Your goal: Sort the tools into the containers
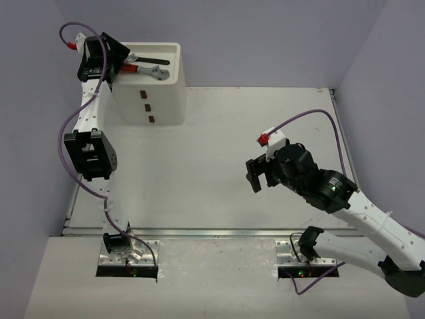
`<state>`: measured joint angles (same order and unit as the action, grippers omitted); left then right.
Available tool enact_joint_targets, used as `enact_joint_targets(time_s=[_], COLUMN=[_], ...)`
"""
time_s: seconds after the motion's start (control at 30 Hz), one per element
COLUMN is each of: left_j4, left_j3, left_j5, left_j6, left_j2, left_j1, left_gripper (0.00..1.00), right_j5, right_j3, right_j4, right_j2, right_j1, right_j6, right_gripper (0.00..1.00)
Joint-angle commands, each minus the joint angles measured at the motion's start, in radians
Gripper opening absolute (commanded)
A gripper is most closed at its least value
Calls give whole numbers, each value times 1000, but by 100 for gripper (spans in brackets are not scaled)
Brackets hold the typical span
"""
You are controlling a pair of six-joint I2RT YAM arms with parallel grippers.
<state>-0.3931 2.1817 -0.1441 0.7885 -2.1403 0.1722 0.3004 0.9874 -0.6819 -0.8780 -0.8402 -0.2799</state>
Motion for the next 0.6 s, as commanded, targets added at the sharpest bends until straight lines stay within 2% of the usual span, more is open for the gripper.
enact_joint_targets(time_s=[0.0,0.27,0.37,0.57], left_j4=[-130,-210,-184,-213], left_j3=[121,135,57,16], left_j5=[-36,51,16,-64], left_j6=[-83,-129,-140,-202], left_j2=[1,6,64,197], left_j1=[11,31,32,32], left_gripper=[100,100,100,100], right_j5=[-24,-40,-45,-51], right_j3=[-1,-4,-5,-12], right_j4=[39,34,35,38], right_j2=[3,9,7,9], right_j1=[1,1,1,1], right_j6=[10,11,11,9], right_gripper=[99,99,99,99])
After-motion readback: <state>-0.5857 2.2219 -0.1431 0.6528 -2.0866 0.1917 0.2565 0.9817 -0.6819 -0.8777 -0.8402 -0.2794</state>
